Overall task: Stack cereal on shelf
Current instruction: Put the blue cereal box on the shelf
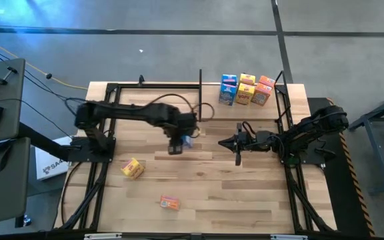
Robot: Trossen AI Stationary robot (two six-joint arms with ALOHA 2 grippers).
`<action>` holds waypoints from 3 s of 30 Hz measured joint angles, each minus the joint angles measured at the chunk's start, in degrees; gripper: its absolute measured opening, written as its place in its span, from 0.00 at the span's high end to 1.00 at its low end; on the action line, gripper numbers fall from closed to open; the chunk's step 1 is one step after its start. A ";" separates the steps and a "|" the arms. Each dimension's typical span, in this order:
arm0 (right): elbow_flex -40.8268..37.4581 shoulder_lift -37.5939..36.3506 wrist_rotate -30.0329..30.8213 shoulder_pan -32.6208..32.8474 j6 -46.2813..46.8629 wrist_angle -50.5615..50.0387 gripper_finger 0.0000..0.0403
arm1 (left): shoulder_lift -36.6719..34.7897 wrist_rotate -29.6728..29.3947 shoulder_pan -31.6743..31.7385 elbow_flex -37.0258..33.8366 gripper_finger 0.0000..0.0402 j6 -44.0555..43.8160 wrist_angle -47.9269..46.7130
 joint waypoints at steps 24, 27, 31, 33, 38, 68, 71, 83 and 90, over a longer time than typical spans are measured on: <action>0.00 0.00 0.00 0.00 -0.02 -0.81 1.00 | 12.86 -0.09 3.12 11.75 0.59 5.38 6.17; 0.00 -0.02 0.00 0.00 -0.02 -0.81 1.00 | 12.86 -0.09 3.12 11.75 0.59 5.42 6.81; 0.00 -0.02 0.02 0.00 -0.02 -0.80 1.00 | 12.86 -0.07 3.12 11.75 0.59 5.43 7.03; 0.00 -0.02 0.02 0.01 -0.02 -0.79 1.00 | 12.84 -0.07 3.02 11.75 0.59 4.97 7.01; 0.00 -0.02 0.02 0.02 -0.02 -0.79 1.00 | 12.84 -0.09 2.88 11.75 0.52 3.98 7.25; 3.81 -0.07 5.59 0.02 1.03 -7.64 0.38 | -20.56 6.03 2.88 -31.33 0.28 -0.59 58.87; 9.08 -0.04 5.99 0.02 0.80 -16.70 0.32 | -25.91 6.02 2.88 -41.65 0.28 -3.49 71.68; 42.48 -0.07 6.86 -1.18 -4.69 -73.59 0.28 | -36.10 2.40 2.92 -64.59 0.28 -10.70 95.86; 52.85 2.02 2.15 -5.29 -2.16 -85.52 0.28 | -36.11 2.10 2.90 -67.22 0.28 -10.70 99.85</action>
